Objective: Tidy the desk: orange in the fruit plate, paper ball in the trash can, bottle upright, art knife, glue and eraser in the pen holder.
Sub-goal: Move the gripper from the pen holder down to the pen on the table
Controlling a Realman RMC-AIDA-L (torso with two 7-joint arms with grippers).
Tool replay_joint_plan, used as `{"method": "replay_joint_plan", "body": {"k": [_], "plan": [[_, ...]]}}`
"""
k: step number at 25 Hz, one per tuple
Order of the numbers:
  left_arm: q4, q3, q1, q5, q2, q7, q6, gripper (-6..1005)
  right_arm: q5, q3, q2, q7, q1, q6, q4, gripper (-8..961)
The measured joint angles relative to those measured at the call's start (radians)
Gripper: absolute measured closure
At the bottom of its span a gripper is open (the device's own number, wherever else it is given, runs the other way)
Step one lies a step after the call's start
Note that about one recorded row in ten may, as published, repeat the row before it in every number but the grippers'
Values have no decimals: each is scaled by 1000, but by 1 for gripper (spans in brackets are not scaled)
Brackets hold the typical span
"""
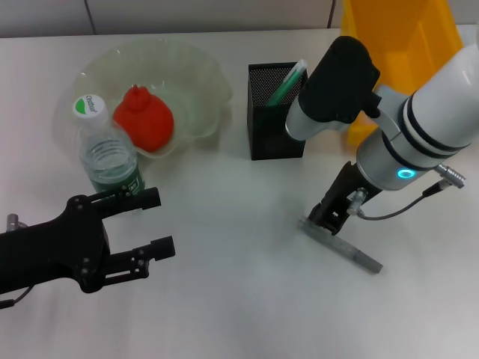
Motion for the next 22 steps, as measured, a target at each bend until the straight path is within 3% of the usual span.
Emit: {"method": "replay_joint_plan", "body": {"k": [5, 11, 16, 22], "plan": [[0, 1, 0, 0, 0, 0, 1, 242, 1, -2, 1, 5, 1, -4, -2, 951], [0, 1, 0, 0, -2, 0, 1, 242, 1, -10, 4, 5, 5, 14, 25, 760], [0, 2, 0, 0, -2, 1, 1, 242, 3, -46, 5, 5, 8, 44, 52, 524], [0, 3, 0, 0, -2, 1, 0, 242, 4, -60, 7, 2, 4, 45, 47, 527]]}}
